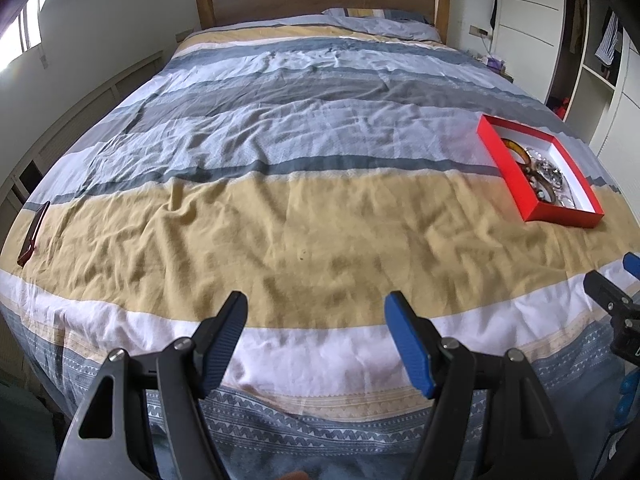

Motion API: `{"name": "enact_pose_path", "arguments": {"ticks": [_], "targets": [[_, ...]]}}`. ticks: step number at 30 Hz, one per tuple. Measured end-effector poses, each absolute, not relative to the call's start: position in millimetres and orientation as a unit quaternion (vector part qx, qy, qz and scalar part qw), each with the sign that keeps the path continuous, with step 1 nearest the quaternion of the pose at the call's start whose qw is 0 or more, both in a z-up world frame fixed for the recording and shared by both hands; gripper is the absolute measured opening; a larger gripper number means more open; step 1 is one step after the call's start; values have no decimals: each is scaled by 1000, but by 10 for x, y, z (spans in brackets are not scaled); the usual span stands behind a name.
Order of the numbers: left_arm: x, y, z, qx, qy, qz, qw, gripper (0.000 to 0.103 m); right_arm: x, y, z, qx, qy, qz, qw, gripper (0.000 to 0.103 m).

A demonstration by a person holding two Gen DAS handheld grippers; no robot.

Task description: Organize jewelry

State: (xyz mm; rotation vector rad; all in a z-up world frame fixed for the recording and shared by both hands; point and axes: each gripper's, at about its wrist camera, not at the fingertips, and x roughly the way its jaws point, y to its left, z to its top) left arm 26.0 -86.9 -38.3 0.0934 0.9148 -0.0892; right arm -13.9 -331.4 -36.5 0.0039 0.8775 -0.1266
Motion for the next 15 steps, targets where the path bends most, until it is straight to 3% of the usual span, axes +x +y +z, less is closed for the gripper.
{"name": "enact_pose_path", "arguments": {"ticks": [15], "targets": [[208,-844,-382,37,442,-44,895,70,-194,-3381,-364,1,424,-74,903,102]]}}
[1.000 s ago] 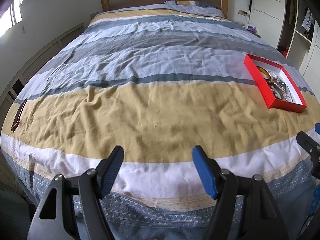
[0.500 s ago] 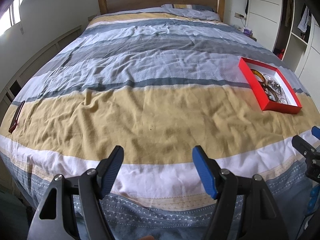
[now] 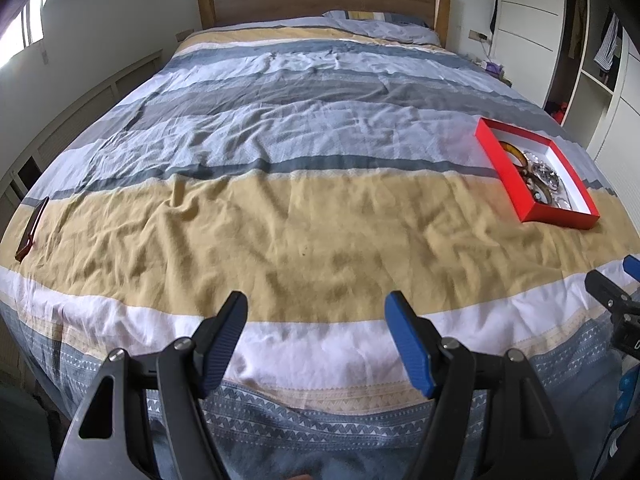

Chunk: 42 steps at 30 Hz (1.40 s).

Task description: Organize jewelry

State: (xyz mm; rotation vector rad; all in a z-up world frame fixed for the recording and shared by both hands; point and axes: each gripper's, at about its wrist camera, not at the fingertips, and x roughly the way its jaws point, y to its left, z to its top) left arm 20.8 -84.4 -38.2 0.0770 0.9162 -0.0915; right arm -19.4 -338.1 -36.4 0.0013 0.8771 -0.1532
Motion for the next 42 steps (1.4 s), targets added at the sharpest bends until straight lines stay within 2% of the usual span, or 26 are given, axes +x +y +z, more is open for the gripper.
{"name": "enact_pose_path", "arguments": {"ticks": [18,42], "targets": [[210,-828,-547,39,468,-47,882,70,-212,-3465,-444,3,435,-87,896,102],[215,-928,-515,43,468,-55,881,70,-204,-3469,-507,5,444,-74,893,102]]}}
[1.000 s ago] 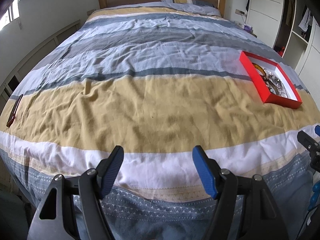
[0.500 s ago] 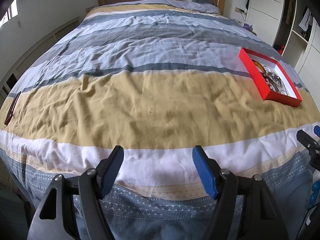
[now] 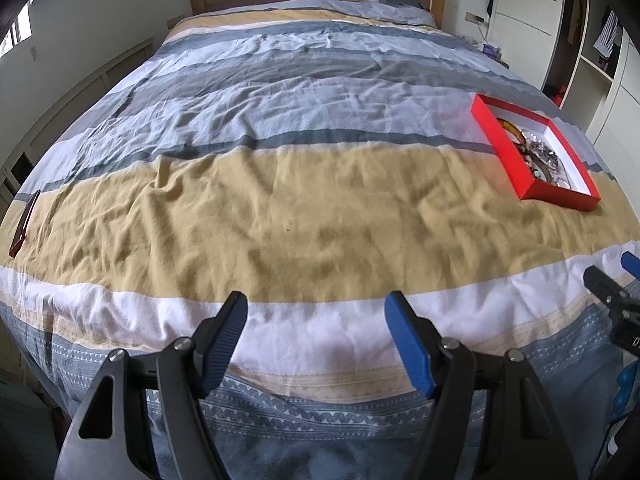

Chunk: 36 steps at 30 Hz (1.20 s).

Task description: Organize jewelry

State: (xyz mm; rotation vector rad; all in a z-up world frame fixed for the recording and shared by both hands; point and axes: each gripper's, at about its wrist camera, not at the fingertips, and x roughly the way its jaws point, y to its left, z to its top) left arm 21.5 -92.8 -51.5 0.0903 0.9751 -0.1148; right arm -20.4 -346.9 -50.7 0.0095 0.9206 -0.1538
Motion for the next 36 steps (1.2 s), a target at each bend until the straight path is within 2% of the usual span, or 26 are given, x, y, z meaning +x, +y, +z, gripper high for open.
{"name": "enact_pose_path", "arguments": {"ticks": [20,36], "targets": [[137,-1280,-198,67,441,-59,893,70,-274,-3766,-287,22,427,-76,901,102],[198,-1324,-293,76,452,-54,887,70,-260,-3907,-397,31,436,-86,895,102]]}}
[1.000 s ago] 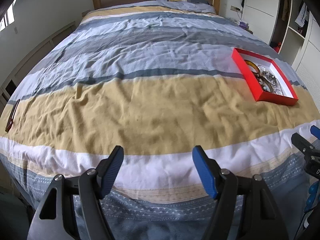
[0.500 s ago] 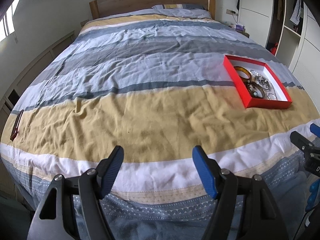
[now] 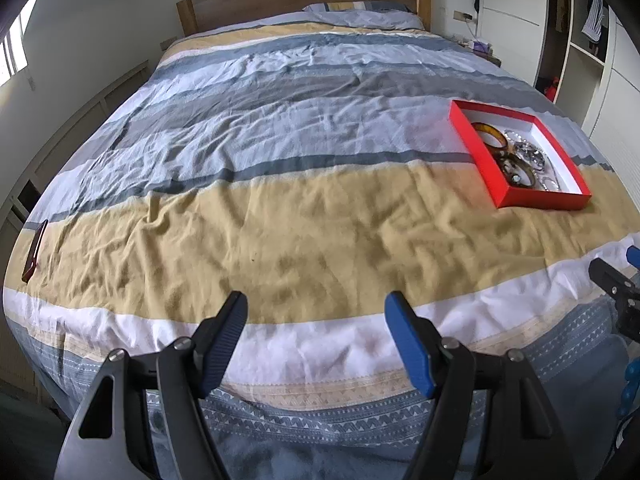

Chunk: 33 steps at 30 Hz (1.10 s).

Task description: Organize jewelry

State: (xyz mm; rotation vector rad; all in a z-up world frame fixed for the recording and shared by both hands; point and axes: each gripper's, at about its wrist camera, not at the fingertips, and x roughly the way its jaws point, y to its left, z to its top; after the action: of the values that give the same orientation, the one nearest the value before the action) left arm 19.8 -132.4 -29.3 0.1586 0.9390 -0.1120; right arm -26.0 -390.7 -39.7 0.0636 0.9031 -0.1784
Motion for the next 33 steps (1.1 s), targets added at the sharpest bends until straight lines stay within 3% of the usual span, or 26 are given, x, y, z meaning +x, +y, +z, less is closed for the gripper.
{"name": "enact_pose_path", "arguments": {"ticks": [33], "targets": [[263,-1228,-416,72,458,-48,885,70,-175,-3932,-501,26,444,-89,891,102]]}}
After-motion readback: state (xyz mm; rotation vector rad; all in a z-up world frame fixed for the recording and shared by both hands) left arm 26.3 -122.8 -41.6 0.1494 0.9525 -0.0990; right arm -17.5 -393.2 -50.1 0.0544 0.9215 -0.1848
